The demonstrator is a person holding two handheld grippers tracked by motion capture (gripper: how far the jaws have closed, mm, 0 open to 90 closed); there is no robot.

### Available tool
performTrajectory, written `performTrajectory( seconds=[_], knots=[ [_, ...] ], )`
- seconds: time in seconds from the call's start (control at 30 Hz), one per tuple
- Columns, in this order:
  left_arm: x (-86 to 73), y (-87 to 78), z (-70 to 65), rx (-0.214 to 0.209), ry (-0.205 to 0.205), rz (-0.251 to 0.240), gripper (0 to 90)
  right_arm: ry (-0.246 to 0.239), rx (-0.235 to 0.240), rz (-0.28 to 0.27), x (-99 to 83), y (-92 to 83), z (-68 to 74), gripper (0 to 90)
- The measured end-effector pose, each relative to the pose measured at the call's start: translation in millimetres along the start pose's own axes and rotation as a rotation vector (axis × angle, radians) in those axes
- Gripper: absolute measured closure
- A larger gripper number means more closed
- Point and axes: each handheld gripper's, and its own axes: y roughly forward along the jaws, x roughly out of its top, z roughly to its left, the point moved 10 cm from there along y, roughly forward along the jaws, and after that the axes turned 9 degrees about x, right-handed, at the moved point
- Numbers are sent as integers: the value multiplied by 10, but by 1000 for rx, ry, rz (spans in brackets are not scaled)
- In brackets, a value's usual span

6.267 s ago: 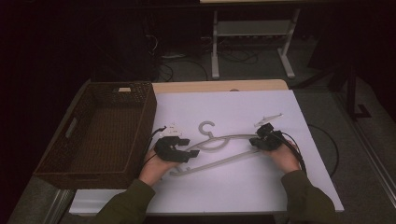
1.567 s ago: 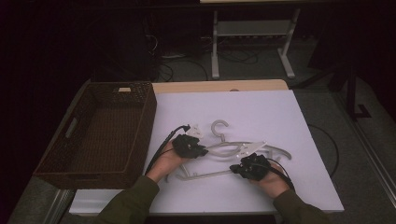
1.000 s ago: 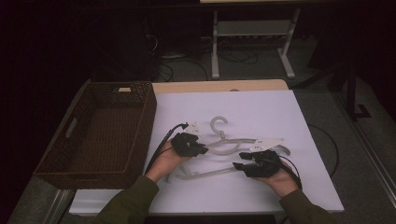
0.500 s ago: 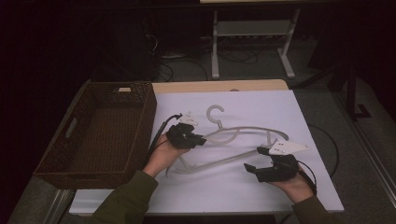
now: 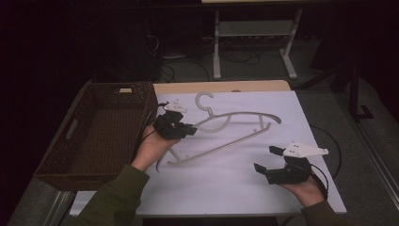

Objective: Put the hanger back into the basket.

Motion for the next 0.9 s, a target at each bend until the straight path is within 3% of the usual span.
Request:
performTrajectory(
  seconds=[0.23,0.33,0.63,0.9],
  knots=[
    [80,-317,268,47,-27,-12,823,30,-50,-17,7,-36,-83,1],
    [102,-445,385,65,-42,-25,823,25,-67,-21,6,-38,-108,0],
    [73,-804,745,108,-96,-61,823,19,-62,-21,-2,-19,-99,0],
    [-104,-1118,1100,175,-133,-65,823,22,-69,-29,-7,-20,-109,0]
  ],
)
